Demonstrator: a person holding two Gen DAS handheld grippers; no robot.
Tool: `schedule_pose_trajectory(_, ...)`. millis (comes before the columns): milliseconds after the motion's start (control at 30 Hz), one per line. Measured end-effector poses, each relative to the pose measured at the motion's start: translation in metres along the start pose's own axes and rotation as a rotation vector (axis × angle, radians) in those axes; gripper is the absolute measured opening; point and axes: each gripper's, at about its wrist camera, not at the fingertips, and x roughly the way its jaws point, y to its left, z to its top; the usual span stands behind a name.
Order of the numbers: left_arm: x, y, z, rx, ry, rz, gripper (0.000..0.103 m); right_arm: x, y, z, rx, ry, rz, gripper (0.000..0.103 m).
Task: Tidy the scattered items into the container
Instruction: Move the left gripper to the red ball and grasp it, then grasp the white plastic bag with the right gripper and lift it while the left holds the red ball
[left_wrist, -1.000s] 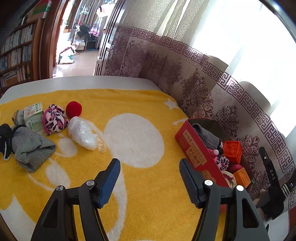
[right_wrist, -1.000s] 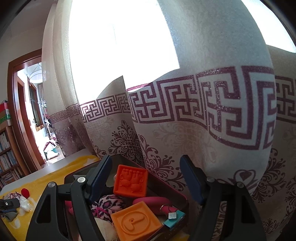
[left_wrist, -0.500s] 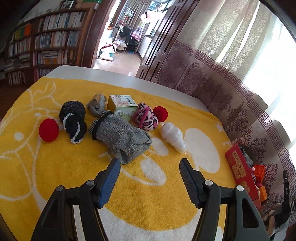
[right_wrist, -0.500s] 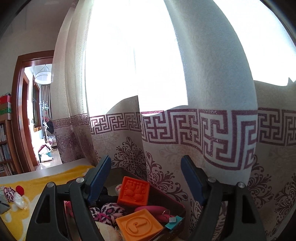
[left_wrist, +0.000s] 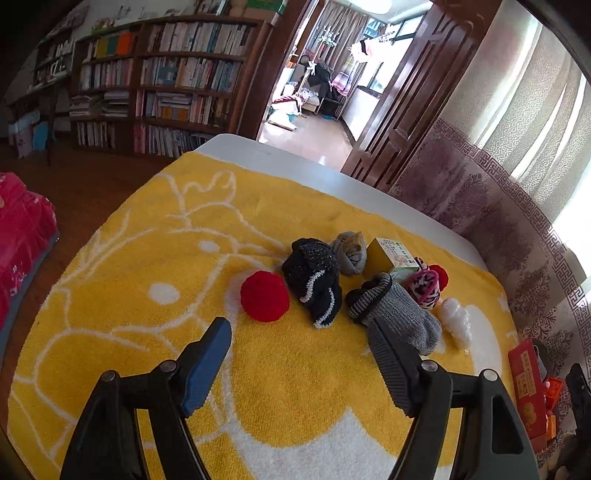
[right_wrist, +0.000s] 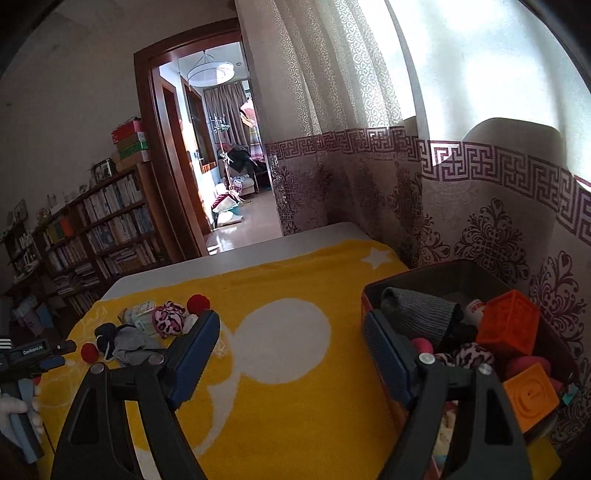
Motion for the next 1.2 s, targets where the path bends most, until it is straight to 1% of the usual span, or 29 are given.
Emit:
schedule_pose_trajectory(133,0.011,0.01,0.008,0.041,-0.003,0.063,0.078,0.018,0.022,-0.007,-0.008,0.022,0.027,0.083)
schedule_pose_trajectory(233,0.03,0.013,0.01,0.074,0.034,0.092,0.078,0.029,0.03,-0.015,-0.012,0.033,0.026,0.083)
schedule_pose_trajectory(400,0.054,0.017,0.009,0.086,0.057,0.112,0.078,0.042,0.035,-0.029,-0.035,0.085,0.001,0.083)
schedule_pose_trajectory(533,0.062,0.02,0.012,0.086,0.045,0.118,0.078,0.049,0.032,-0.034,-0.017,0.112,0.004,0.083)
schedule_pose_trajectory(600,0.065,0.02,0.014,0.081,0.045,0.103,0.067,0.051,0.032,-0.036,-0.019,0.119,0.005,0.083)
schedule_pose_trajectory(633,0.068,0.021,0.014,0.079,0.057,0.09,0.052,0.052,0.033,-0.037,-0.024,0.123,0.004,0.083)
schedule_pose_trajectory(700,0.068,0.02,0.014,0.081,0.051,0.077,0.048,0.053,0.035,-0.04,-0.034,0.13,0.003,0.083)
schedule_pose_trajectory(733,0.067,0.02,0.014,0.081,0.051,0.057,0.037,0.053,0.035,-0.041,-0.039,0.132,0.002,0.083)
schedule_pose_trajectory(833,0.06,0.017,0.013,0.088,0.038,0.055,0.037,0.053,0.035,-0.042,-0.047,0.132,-0.003,0.083)
schedule_pose_trajectory(1033,0.04,0.013,0.01,0.078,0.004,0.026,0.038,0.057,0.033,-0.041,-0.029,0.149,0.008,0.083)
schedule_pose_trajectory(1133,0.033,0.007,0.006,0.093,-0.003,0.001,0.038,0.062,0.036,-0.037,-0.021,0.185,0.039,0.083)
schedule_pose_trajectory(1200,0.03,0.002,0.002,0.107,0.0,-0.017,0.038,0.07,0.039,-0.033,-0.005,0.231,0.075,0.083)
